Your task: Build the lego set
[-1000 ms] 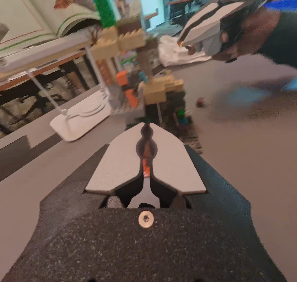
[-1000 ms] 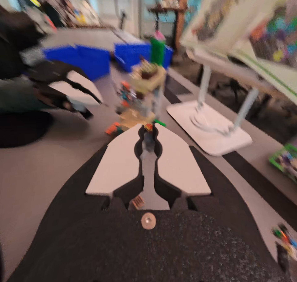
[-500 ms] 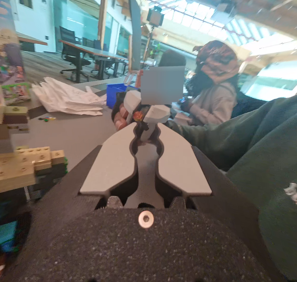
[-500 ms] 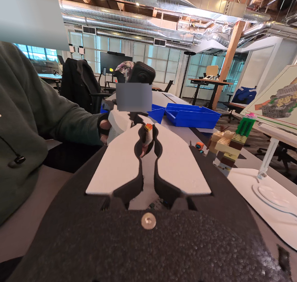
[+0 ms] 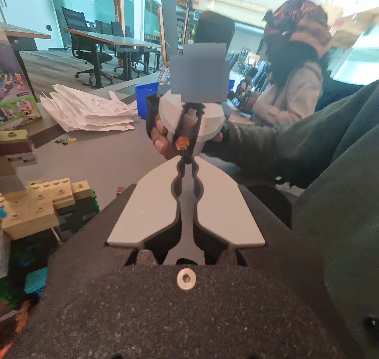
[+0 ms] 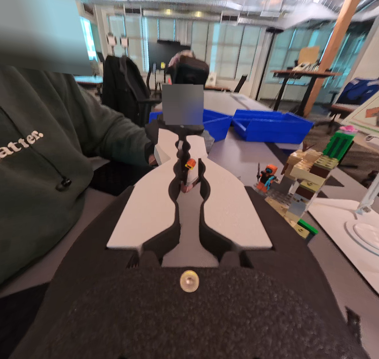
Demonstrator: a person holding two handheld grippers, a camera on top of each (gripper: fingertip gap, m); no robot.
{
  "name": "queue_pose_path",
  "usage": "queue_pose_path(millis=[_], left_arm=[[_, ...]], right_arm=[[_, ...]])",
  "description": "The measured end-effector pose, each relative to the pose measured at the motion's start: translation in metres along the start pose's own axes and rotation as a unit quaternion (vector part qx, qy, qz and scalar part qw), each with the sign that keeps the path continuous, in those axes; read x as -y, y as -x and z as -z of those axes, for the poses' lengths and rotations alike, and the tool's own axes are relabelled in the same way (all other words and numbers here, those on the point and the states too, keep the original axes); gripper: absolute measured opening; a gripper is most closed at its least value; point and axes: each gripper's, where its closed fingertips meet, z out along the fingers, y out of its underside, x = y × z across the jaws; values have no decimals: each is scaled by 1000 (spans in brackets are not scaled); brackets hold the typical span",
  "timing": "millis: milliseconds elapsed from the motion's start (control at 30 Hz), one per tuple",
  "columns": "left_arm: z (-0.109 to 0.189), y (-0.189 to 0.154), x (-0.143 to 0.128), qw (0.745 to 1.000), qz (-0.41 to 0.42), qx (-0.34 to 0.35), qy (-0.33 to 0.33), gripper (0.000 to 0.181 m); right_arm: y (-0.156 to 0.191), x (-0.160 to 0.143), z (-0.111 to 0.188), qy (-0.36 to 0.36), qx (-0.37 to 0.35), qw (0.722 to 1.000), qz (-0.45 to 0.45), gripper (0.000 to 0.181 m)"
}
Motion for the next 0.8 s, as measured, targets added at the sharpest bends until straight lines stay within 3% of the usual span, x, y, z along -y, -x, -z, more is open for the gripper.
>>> queue_pose_path(millis=[167,267,333,500,700,800], left_arm=[[0,10,-8,994,-86,52,50,6],[-3,15,-11,986,-129,81,73,6],[-4,18,-13,983,-136,91,78,6],[-1,23,-11,986,-123,93,64,8],[25,62,-14,970,-140,180,90,13],[43,84,-17,959,-137,229,98,11]], right_arm=[[0,-13,-3,145,31,989,-11,25],[-5,-22,-8,196,17,980,-14,21],[-8,-24,-9,204,10,979,-3,9],[-16,-22,-8,185,33,982,-4,8],[-86,-43,5,187,-9,982,8,8],[-102,-62,5,186,-10,982,-14,8]])
